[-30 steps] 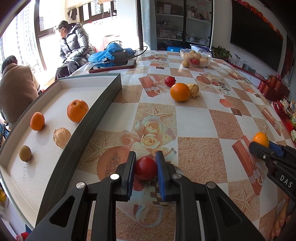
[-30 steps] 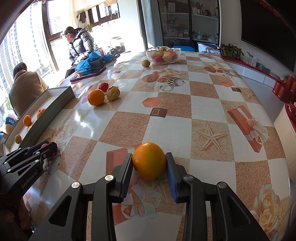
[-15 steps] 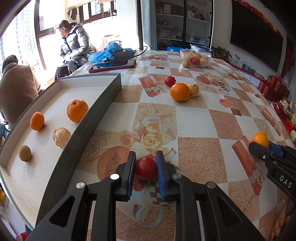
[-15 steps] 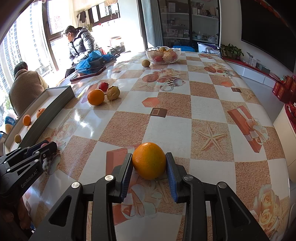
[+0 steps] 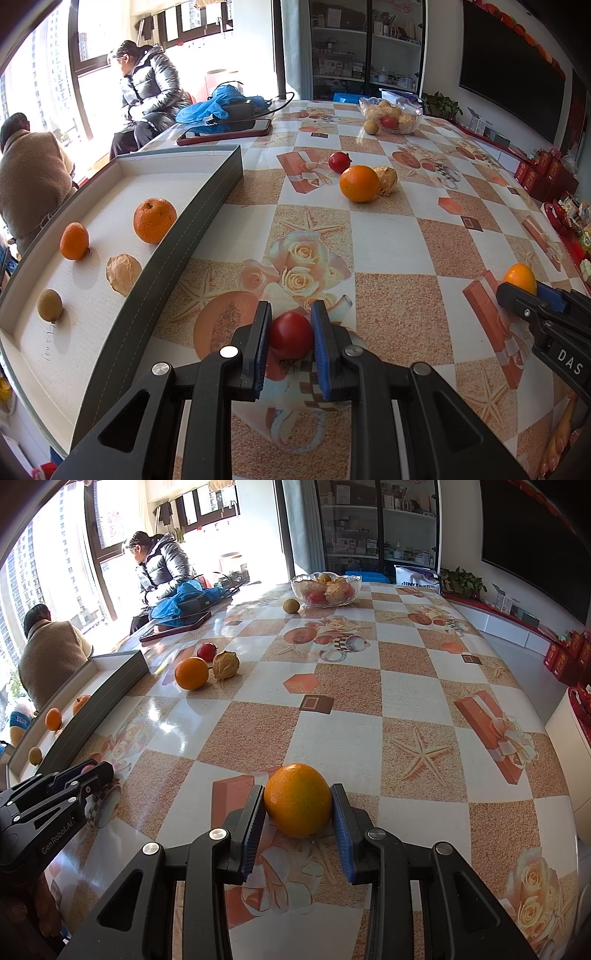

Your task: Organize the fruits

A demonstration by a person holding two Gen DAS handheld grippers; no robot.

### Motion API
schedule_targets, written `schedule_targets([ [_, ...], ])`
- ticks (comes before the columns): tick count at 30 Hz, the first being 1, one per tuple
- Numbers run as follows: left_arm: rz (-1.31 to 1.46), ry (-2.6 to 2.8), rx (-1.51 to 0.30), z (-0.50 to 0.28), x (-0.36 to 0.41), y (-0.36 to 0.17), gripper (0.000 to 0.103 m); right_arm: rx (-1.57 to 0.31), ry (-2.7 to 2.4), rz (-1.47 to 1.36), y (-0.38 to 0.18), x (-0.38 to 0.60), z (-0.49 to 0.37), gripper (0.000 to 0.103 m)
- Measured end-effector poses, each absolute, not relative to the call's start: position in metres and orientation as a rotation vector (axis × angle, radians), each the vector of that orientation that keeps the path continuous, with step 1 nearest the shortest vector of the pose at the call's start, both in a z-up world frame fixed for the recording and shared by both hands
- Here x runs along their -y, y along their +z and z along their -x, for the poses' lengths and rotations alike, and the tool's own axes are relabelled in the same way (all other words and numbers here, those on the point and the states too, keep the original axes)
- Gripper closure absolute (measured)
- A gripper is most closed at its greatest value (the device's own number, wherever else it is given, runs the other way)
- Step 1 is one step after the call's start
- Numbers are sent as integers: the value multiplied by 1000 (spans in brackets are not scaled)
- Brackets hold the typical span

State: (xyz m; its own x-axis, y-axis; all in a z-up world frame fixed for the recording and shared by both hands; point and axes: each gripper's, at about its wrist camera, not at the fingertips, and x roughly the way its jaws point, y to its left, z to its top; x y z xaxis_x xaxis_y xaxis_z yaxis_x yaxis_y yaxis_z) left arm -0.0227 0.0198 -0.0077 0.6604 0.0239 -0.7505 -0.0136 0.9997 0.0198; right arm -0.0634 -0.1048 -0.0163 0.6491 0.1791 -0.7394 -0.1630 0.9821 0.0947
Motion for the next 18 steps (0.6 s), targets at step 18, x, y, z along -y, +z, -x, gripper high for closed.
schedule_targets([
  [18,-13,21,-850,23,-20,-8,79,-844,193,-16,-17,102,63,66],
])
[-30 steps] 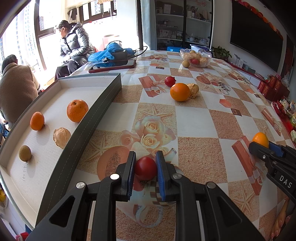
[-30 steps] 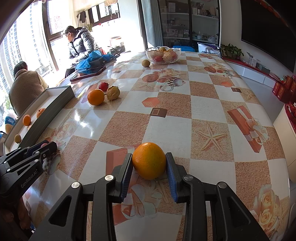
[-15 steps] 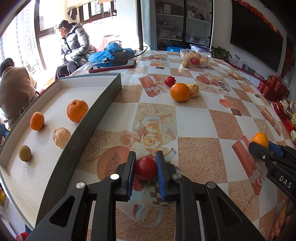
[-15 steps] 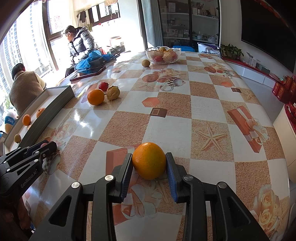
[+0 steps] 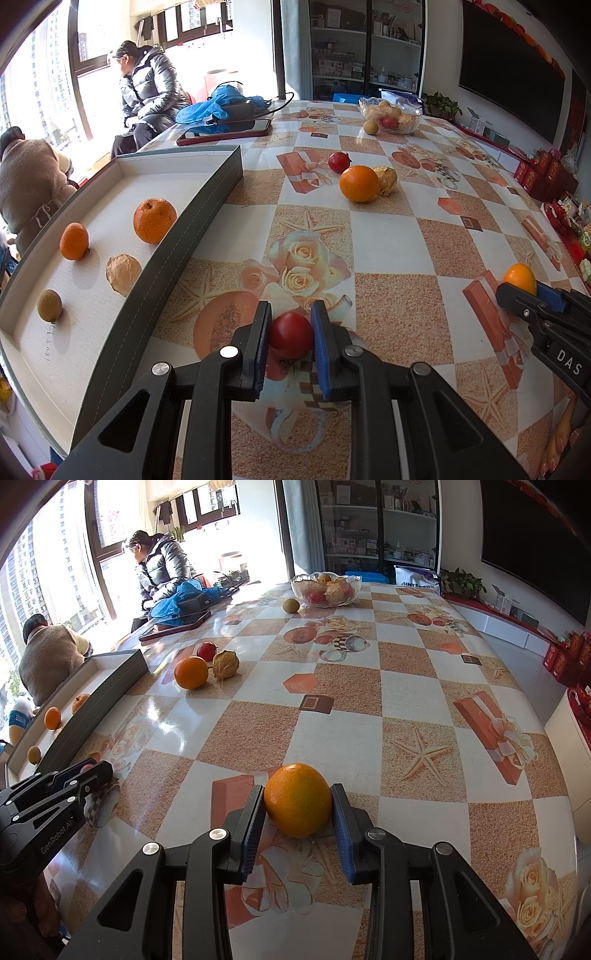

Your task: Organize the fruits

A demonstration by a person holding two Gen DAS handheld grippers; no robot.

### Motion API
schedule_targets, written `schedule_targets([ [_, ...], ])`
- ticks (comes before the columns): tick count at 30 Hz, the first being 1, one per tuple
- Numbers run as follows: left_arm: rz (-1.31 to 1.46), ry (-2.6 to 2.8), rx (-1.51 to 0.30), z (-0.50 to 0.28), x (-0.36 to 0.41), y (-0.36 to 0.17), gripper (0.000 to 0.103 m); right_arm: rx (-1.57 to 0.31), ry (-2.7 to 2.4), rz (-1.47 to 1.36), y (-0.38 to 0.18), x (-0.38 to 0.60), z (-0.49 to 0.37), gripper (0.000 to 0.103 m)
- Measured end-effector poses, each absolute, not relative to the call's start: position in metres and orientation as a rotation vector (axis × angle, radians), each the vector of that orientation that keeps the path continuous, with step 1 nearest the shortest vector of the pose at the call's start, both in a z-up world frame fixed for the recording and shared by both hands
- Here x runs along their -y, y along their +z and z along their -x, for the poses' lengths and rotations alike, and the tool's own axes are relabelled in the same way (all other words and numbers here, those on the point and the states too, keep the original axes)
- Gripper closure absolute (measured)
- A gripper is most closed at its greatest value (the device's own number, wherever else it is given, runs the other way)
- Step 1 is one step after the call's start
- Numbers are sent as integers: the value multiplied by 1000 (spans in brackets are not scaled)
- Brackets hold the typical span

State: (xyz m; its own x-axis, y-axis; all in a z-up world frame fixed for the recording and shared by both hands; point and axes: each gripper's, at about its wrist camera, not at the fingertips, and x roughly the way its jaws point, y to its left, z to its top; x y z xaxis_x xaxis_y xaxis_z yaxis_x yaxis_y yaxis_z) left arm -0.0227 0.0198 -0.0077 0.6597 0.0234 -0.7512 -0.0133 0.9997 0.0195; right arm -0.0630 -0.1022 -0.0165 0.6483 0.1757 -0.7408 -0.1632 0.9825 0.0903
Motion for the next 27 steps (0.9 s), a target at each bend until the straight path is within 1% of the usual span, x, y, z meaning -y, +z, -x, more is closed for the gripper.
schedule_targets([
  [11,-14,15,-861,22,-20,-7,79,-846,192,-14,-17,100,62,66],
  [16,29,-18,-933,14,-26,-4,79,-870,194,-15,-16,102,61,66],
  [22,188,-103,-1048,4,-51,4,79,-949,239,-152,-12,128,49,66],
  [27,192,-110,-1068,5,-67,18,79,-1001,265,-274,-6,146,36,66],
])
